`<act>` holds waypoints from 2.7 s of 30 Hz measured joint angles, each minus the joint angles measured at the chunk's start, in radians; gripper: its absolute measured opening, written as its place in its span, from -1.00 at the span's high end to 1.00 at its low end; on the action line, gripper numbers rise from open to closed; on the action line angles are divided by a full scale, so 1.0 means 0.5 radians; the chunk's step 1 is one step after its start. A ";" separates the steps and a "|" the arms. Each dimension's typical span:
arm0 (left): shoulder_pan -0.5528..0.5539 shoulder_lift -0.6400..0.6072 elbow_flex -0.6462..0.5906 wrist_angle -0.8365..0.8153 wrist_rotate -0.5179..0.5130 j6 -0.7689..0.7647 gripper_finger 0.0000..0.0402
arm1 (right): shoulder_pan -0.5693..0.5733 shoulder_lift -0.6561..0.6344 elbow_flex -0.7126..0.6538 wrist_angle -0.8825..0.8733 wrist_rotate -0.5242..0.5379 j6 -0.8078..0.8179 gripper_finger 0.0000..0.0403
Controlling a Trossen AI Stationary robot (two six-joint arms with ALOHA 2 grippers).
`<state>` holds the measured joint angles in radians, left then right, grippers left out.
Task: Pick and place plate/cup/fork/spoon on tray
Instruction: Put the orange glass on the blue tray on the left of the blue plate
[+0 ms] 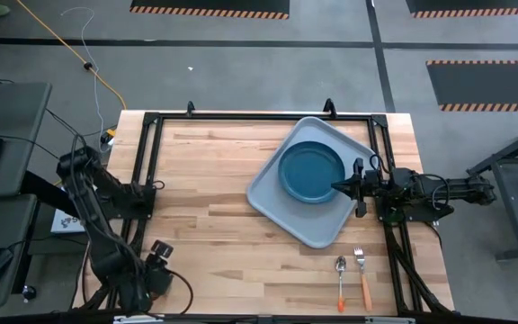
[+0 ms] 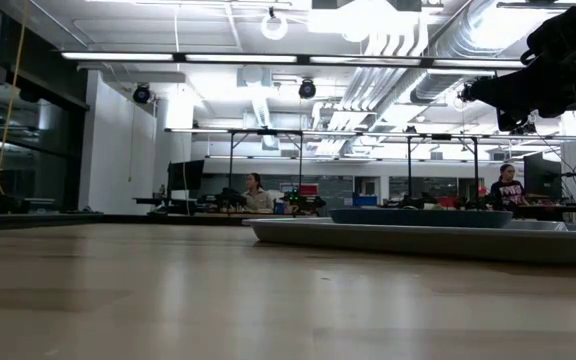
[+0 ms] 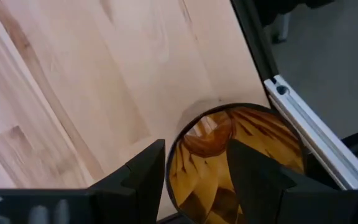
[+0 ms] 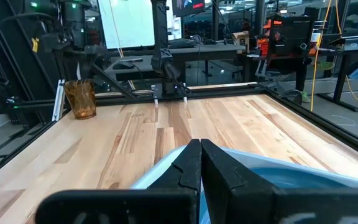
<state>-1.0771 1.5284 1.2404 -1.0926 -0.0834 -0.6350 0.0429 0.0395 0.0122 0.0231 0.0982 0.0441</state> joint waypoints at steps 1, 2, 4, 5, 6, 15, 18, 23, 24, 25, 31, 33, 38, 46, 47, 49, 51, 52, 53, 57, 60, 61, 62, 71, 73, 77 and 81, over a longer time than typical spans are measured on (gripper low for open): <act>0.000 0.009 0.000 -0.001 -0.001 -0.001 0.20 | 0.000 0.000 0.000 0.000 0.000 0.000 1.00; 0.000 0.019 0.000 -0.003 0.000 -0.001 0.20 | 0.000 0.000 0.000 0.000 0.000 0.000 1.00; 0.001 0.038 0.000 -0.012 0.004 0.008 0.20 | 0.000 0.000 0.000 0.000 0.000 0.000 1.00; 0.001 0.048 0.000 -0.021 0.004 0.021 0.20 | 0.000 0.000 0.000 0.000 0.000 0.000 1.00; 0.001 0.057 0.000 -0.034 0.005 0.032 0.20 | 0.000 0.000 0.000 0.000 0.000 0.000 1.00; 0.002 0.124 0.000 -0.130 0.005 0.020 0.20 | 0.000 0.000 0.000 0.000 -0.001 0.000 1.00; 0.002 0.188 0.000 -0.128 0.012 0.020 0.20 | 0.000 0.001 0.000 0.000 0.000 0.000 1.00; 0.004 0.289 0.000 -0.128 0.094 0.058 0.20 | 0.000 0.001 0.000 0.000 -0.001 0.000 1.00; 0.005 0.301 0.000 -0.128 0.095 0.066 0.20 | 0.000 0.001 0.000 0.000 0.000 0.000 1.00; 0.005 0.311 0.000 -0.128 0.096 0.072 0.20 | 0.000 0.001 0.000 0.000 0.000 0.000 1.00; 0.019 0.322 0.000 -0.131 0.096 0.066 0.24 | 0.000 0.001 0.000 0.000 0.000 0.000 1.00; 0.029 0.322 0.000 -0.133 0.096 0.015 0.34 | 0.000 0.001 0.000 0.000 0.000 0.000 1.00; 0.105 0.319 0.001 -0.166 0.107 -0.141 0.89 | 0.000 0.001 0.000 0.000 0.000 0.000 1.00; 0.472 0.171 0.238 -0.598 -0.235 -0.051 0.97 | 0.000 0.001 0.000 0.000 0.000 0.000 1.00; 0.557 0.152 0.298 -0.666 -0.338 0.004 0.98 | 0.001 0.001 0.000 0.000 0.000 0.001 1.00; 0.771 0.134 0.408 -0.702 -0.519 0.186 0.98 | 0.001 0.001 0.000 0.000 0.000 0.000 1.00; 1.019 0.136 0.529 -0.637 -0.593 0.433 0.98 | 0.000 0.001 0.000 0.000 0.000 0.000 1.00; 1.151 0.148 0.582 -0.582 -0.588 0.565 0.98 | 0.000 0.001 0.000 -0.001 0.000 0.000 1.00; 1.290 0.172 0.629 -0.518 -0.562 0.705 0.98 | 0.000 0.001 0.000 0.000 0.000 0.000 1.00; 1.735 0.330 0.846 -0.168 -0.403 1.199 0.99 | 0.000 0.001 0.000 0.000 0.000 0.000 1.00; 1.963 0.434 1.011 -0.052 -0.367 1.394 0.99 | 0.000 0.001 0.000 -0.001 -0.001 0.000 1.00; 2.031 0.478 1.055 -0.036 -0.337 1.412 0.99 | 0.000 0.001 0.000 0.000 -0.001 0.000 1.00; 2.095 0.526 1.089 -0.038 -0.286 1.413 0.99 | 0.000 0.001 0.000 0.000 0.000 0.000 1.00; 2.335 0.939 1.163 -0.001 -0.059 1.315 1.00 | 0.001 0.001 0.000 -0.001 0.000 0.000 1.00; 2.335 0.995 1.161 0.012 -0.060 1.308 1.00 | 0.000 0.001 0.000 -0.001 0.000 0.000 1.00; 2.318 1.059 1.161 0.052 -0.060 1.293 1.00 | 0.001 0.001 0.000 0.000 0.000 0.000 1.00; 2.307 1.094 1.161 0.116 -0.063 1.290 1.00 | 0.000 0.001 0.000 0.000 0.000 0.000 1.00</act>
<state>0.0765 2.0753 1.8211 -1.0347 -0.1147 0.0098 0.0429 0.0399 0.0123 0.0230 0.0982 0.0441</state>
